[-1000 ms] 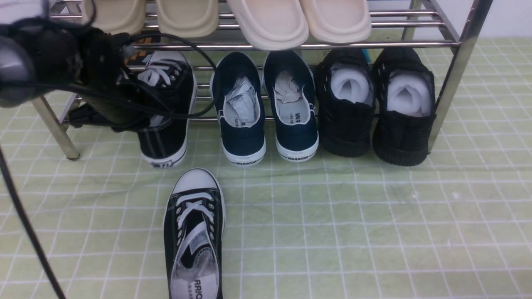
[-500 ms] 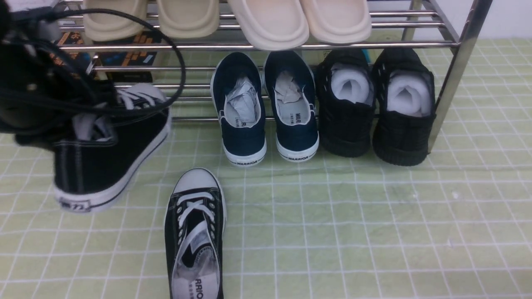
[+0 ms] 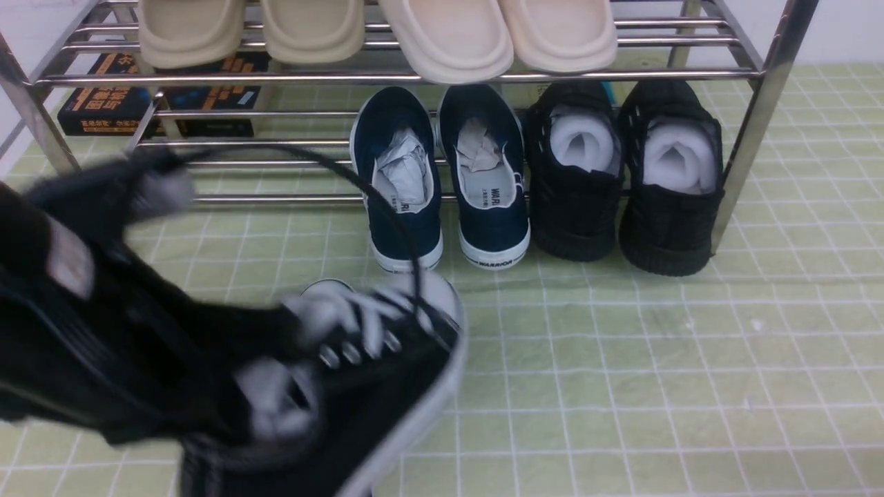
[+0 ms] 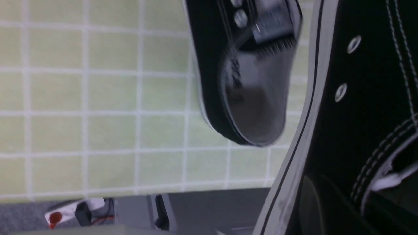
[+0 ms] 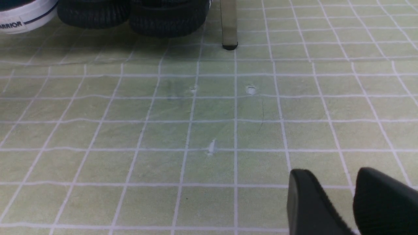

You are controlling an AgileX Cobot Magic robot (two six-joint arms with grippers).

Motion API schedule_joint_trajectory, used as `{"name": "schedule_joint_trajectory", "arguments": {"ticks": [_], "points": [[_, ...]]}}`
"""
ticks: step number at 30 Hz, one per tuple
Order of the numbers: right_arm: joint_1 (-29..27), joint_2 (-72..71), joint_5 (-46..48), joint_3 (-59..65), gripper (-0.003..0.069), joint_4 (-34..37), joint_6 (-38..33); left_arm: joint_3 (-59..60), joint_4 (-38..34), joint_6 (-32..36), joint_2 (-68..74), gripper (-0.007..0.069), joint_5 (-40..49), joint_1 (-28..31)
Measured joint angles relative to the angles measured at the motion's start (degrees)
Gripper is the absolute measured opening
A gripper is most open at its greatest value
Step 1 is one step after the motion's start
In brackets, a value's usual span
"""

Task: Take the shoes off the shelf with your hand from the green coffee tablecloth.
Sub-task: 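Set the held shoe down on the floor in front of the rack with the left gripper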

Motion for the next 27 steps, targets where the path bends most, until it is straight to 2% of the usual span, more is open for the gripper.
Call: {"name": "schedule_joint_trajectory", "arguments": {"ticks": [3,4,5,8,12,16,27], "points": [[0.0,0.0,0.0,0.0,0.0237,0.0,0.0,1.9,4.2,-9.2,2.5,0.0011,-3.9,-8.6],[0.0,0.0,0.0,0.0,0.0237,0.0,0.0,2.0,4.6,-9.8,3.0,0.0011,-4.1,-9.1],[0.0,0.0,0.0,0.0,0.0237,0.0,0.0,2.1,8.1,-15.6,4.9,0.0011,-6.4,-12.8],[0.0,0.0,0.0,0.0,0.0237,0.0,0.0,2.2,13.7,-25.0,8.4,0.0011,-10.4,-16.5],[0.0,0.0,0.0,0.0,0.0237,0.0,0.0,2.2,17.9,-33.8,12.8,0.0012,-14.2,-19.0],[0.0,0.0,0.0,0.0,0.0237,0.0,0.0,2.2,18.5,-38.3,17.1,0.0016,-17.2,-20.1],[0.0,0.0,0.0,0.0,0.0237,0.0,0.0,2.2,19.3,-44.1,22.9,0.0022,-24.3,-20.5]]}}
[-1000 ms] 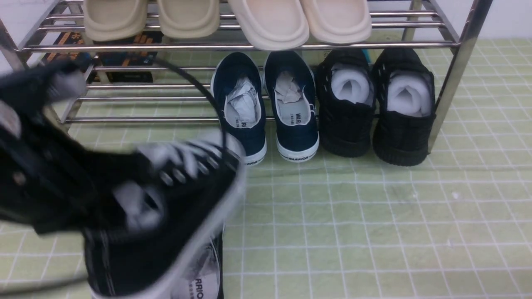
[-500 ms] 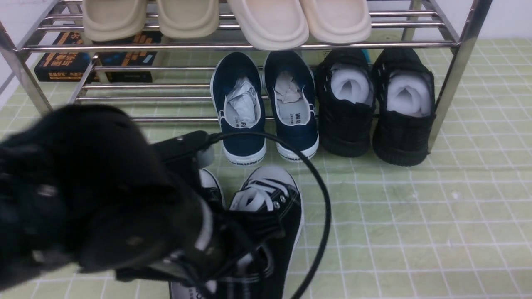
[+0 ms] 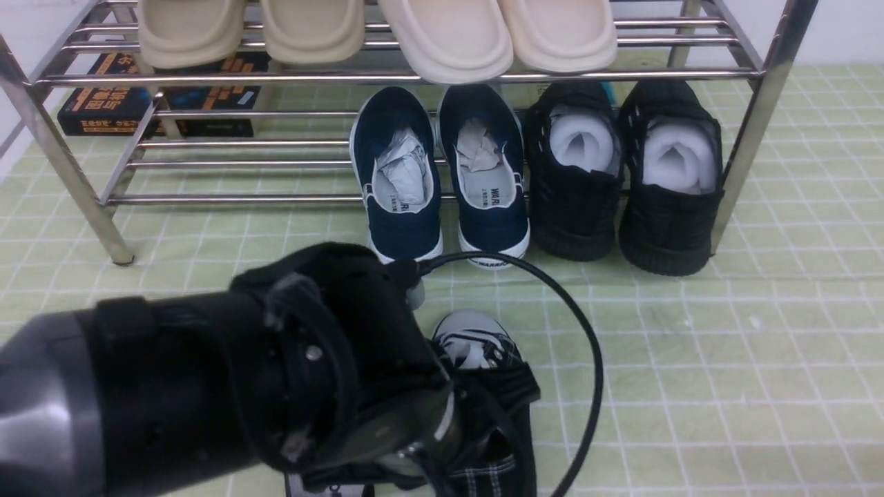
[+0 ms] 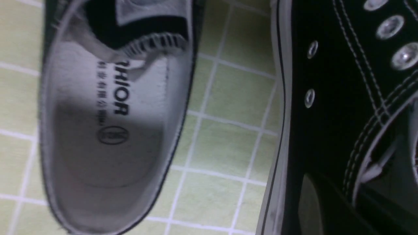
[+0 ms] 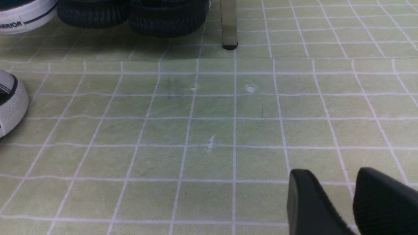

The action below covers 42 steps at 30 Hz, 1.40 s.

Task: Take the shoes off the shelf with your hand from the green coffee tablecloth.
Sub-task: 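Set the held shoe down on the floor in front of the rack with the left gripper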

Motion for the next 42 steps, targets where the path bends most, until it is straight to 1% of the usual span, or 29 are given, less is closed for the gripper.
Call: {"name": "schedule_joint_trajectory", "arguments": {"ticks": [5,11,14,18,20,21,23,25,26,33,39,42], "points": [[0.0,0.0,0.0,0.0,0.0237,0.0,0.0,0.0,3.7,-3.9,0.9,0.0024,-1.4,0.0],[0.0,0.0,0.0,0.0,0.0237,0.0,0.0,0.0,4.7,-4.1,-1.9,0.0029,-2.1,-1.5],[0.0,0.0,0.0,0.0,0.0237,0.0,0.0,0.0,4.3,-3.7,-6.4,0.0032,-0.4,-4.1],[0.0,0.0,0.0,0.0,0.0237,0.0,0.0,0.0,4.9,-4.1,-9.1,0.0032,1.5,-5.0],[0.0,0.0,0.0,0.0,0.0237,0.0,0.0,0.0,9.3,-6.5,-9.1,0.0034,3.2,-5.1],[0.0,0.0,0.0,0.0,0.0237,0.0,0.0,0.0,9.7,-6.7,-9.0,0.0034,3.3,-5.1],[0.0,0.0,0.0,0.0,0.0237,0.0,0.0,0.0,14.8,-9.6,-7.6,0.0036,4.3,-5.1],[0.0,0.0,0.0,0.0,0.0237,0.0,0.0,0.0,17.0,-10.9,-6.9,0.0036,4.5,-5.1],[0.0,0.0,0.0,0.0,0.0237,0.0,0.0,0.0,18.9,-12.6,-5.3,0.0036,4.2,-5.0],[0.0,0.0,0.0,0.0,0.0237,0.0,0.0,0.0,19.8,-16.9,0.3,0.0036,0.7,-5.1],[0.0,0.0,0.0,0.0,0.0237,0.0,0.0,0.0,18.6,-17.7,2.3,0.0044,-0.7,-5.2],[0.0,0.0,0.0,0.0,0.0237,0.0,0.0,0.0,17.4,-16.6,2.3,0.0057,-0.8,-5.2]]}}
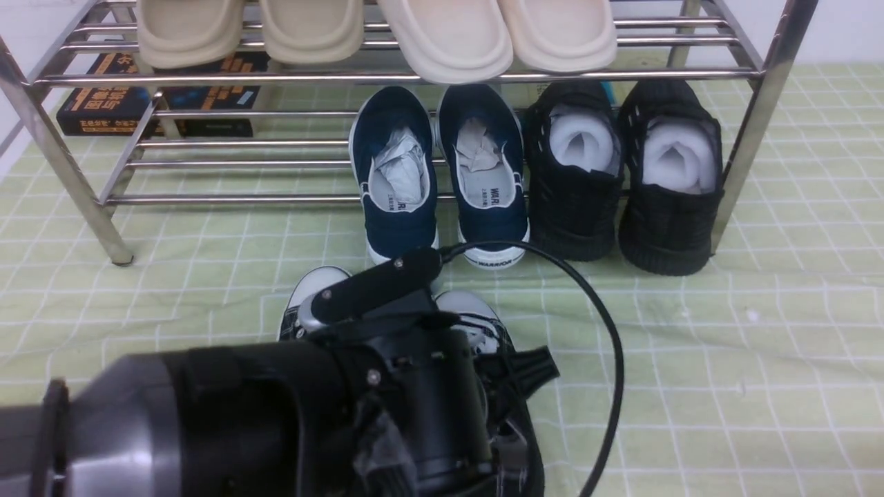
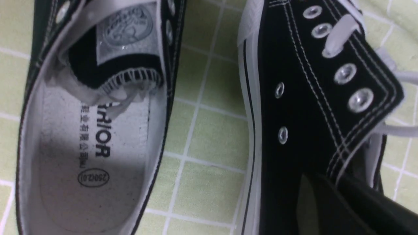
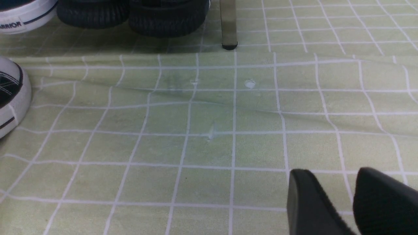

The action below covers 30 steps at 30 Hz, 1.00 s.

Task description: Take the shoes off the shelf with your hand from the green coffee tablecloth.

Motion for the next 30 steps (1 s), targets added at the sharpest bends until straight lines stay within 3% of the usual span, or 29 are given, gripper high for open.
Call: {"name": "schedule_joint_trajectory", "arguments": {"ticks": [4,7,11,17,20,24,27,30], "points": [[0.0,0.0,0.0,0.0,0.0237,0.0,0.0,-0.1,-5.7,6.6,0.0,0.0097,-0.1,0.0],[0.0,0.0,0.0,0.0,0.0237,0.0,0.0,-0.2,-13.5,15.3,0.0,0.0167,0.3,0.0],[0.0,0.0,0.0,0.0,0.0237,0.0,0.0,-1.9,-18.3,23.3,0.0,0.026,4.1,0.0],[0.0,0.0,0.0,0.0,0.0237,0.0,0.0,-12.5,-17.2,35.7,-1.4,0.03,18.1,0.0],[0.0,0.0,0.0,0.0,0.0237,0.0,0.0,-21.2,-13.1,43.9,-3.6,0.0254,25.1,0.8],[0.0,0.0,0.0,0.0,0.0237,0.0,0.0,-28.3,-12.0,53.9,-7.6,0.0131,26.6,5.1],[0.0,0.0,0.0,0.0,0.0237,0.0,0.0,-30.0,-15.7,65.1,-12.0,0.002,27.5,14.6],[0.0,0.0,0.0,0.0,0.0237,0.0,0.0,-28.8,-23.1,77.8,-15.9,0.0002,27.6,26.6]]}}
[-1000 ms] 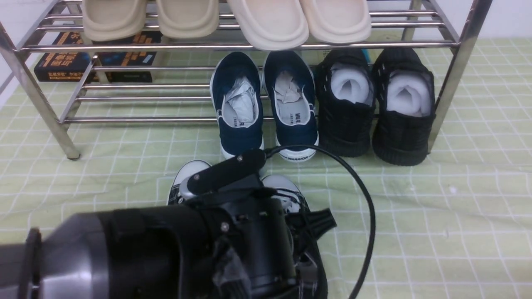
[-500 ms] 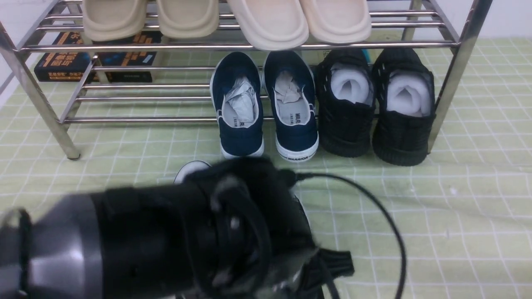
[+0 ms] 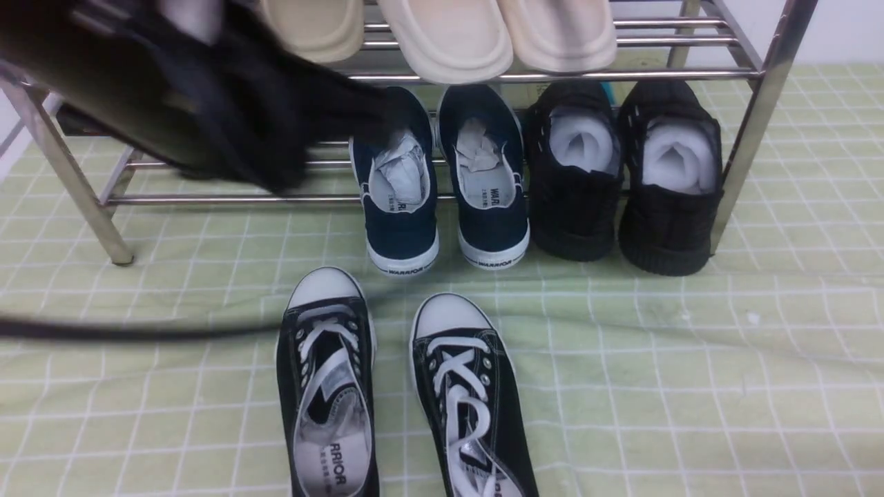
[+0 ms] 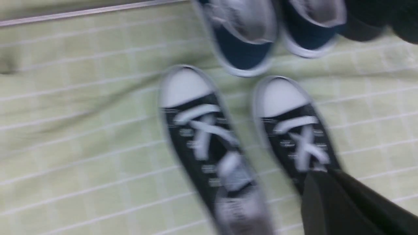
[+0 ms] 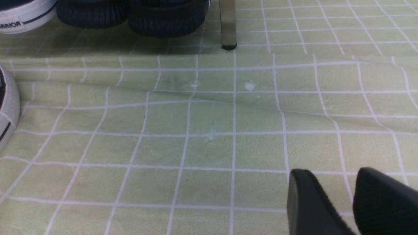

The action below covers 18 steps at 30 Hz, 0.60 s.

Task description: Take the shoes off the shelf with your hand from the green coffee tablecloth.

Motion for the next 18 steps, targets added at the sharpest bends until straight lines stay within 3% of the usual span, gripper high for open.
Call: {"name": "schedule_joint_trajectory", "arguments": {"ticks": [1,2,4,5,7,14,18], "points": [[0.0,0.0,0.0,0.0,0.0237,0.0,0.0,0.2,0.0,0.0,-0.2,0.0002,0.0,0.0],[0.0,0.0,0.0,0.0,0.0239,0.0,0.0,2.9,-5.9,8.2,-2.5,0.0002,0.0,7.1],[0.0,0.0,0.0,0.0,0.0239,0.0,0.0,7.7,-11.2,17.5,-5.0,0.0002,0.0,12.8],[0.0,0.0,0.0,0.0,0.0239,0.0,0.0,8.3,-11.2,17.5,-5.2,0.0002,0.0,12.8],[0.0,0.0,0.0,0.0,0.0239,0.0,0.0,16.1,-17.0,24.1,-8.5,0.0002,0.0,18.0],[0.0,0.0,0.0,0.0,0.0239,0.0,0.0,37.8,-28.0,28.1,-21.4,0.0002,-0.3,20.8],[0.0,0.0,0.0,0.0,0.0239,0.0,0.0,49.0,-38.2,29.8,-34.5,0.0002,-12.4,20.8]]}}
